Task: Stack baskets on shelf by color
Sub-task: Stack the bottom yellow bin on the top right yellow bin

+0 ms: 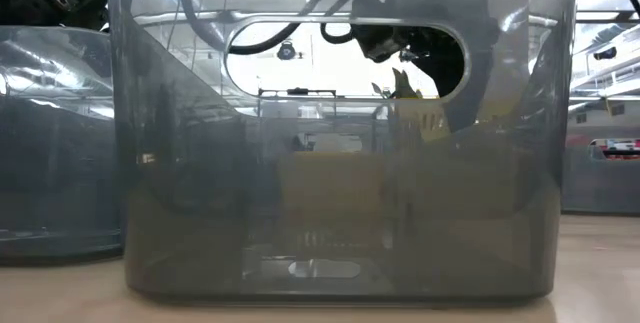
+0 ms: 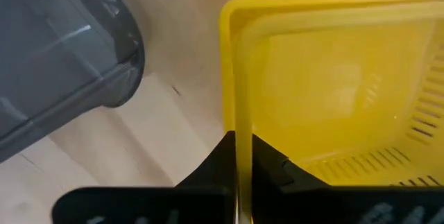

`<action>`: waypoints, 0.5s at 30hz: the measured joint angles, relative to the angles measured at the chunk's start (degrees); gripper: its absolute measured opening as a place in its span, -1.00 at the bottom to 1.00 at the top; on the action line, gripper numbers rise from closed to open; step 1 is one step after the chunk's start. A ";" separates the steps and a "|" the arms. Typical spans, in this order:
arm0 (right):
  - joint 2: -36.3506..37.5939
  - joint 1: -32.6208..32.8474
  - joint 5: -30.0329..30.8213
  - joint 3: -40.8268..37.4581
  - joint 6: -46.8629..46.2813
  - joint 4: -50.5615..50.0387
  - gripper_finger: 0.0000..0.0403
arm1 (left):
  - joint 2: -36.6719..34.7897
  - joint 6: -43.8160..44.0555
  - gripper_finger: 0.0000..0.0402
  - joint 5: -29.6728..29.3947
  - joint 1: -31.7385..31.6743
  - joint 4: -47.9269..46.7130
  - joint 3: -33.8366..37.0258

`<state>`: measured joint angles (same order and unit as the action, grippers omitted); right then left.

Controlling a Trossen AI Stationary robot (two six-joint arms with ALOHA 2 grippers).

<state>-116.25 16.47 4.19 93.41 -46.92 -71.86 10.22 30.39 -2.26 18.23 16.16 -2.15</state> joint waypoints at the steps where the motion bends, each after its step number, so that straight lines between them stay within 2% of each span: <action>1: 0.00 -0.16 -0.27 0.00 0.31 -0.01 -0.85 | 0.00 -0.02 -0.42 -0.02 0.00 0.02 0.00; 15: 0.00 -1.18 -1.30 0.00 1.64 1.74 -0.66 | 0.00 -0.01 -0.42 -0.01 -0.01 0.00 -0.01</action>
<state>-116.25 15.29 2.90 93.41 -45.27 -70.12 10.22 30.38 -2.27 18.23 16.16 -2.16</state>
